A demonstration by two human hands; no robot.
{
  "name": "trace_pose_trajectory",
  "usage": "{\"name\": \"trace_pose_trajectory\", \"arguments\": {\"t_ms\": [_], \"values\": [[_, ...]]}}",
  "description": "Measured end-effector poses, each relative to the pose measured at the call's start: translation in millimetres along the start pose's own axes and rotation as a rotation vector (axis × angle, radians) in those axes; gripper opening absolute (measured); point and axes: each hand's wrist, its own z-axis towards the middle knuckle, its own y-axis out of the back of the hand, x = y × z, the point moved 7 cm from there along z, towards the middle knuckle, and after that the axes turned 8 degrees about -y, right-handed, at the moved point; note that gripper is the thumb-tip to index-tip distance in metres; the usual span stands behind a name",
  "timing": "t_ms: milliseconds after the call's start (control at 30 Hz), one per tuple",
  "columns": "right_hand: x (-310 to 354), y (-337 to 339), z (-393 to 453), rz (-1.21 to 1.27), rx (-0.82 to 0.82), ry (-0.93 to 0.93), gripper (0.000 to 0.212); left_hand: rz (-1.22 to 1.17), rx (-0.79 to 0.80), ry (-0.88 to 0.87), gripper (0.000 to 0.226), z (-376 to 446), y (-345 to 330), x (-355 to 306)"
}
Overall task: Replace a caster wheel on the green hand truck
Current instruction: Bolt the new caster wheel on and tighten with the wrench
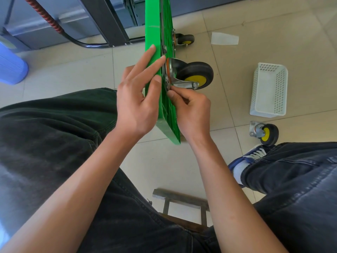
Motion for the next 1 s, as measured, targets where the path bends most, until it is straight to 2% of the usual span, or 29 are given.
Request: {"name": "trace_pose_trajectory", "arguments": {"t_ms": [433, 633, 867, 1000], "values": [[11, 2, 3, -0.174, 0.056, -0.037, 0.018, 0.013, 0.002, 0.000, 0.040, 1, 1, -1], [29, 5, 3, -0.257, 0.157, -0.062, 0.044, -0.003, 0.008, 0.007, 0.039, 0, 0, 0], [33, 8, 4, -0.291, 0.254, -0.072, 0.035, 0.003, 0.012, 0.007, 0.039, 0, 1, -1], [23, 20, 8, -0.301, 0.253, -0.127, 0.017, 0.002, 0.013, 0.005, 0.039, 0, 0, -2]]}}
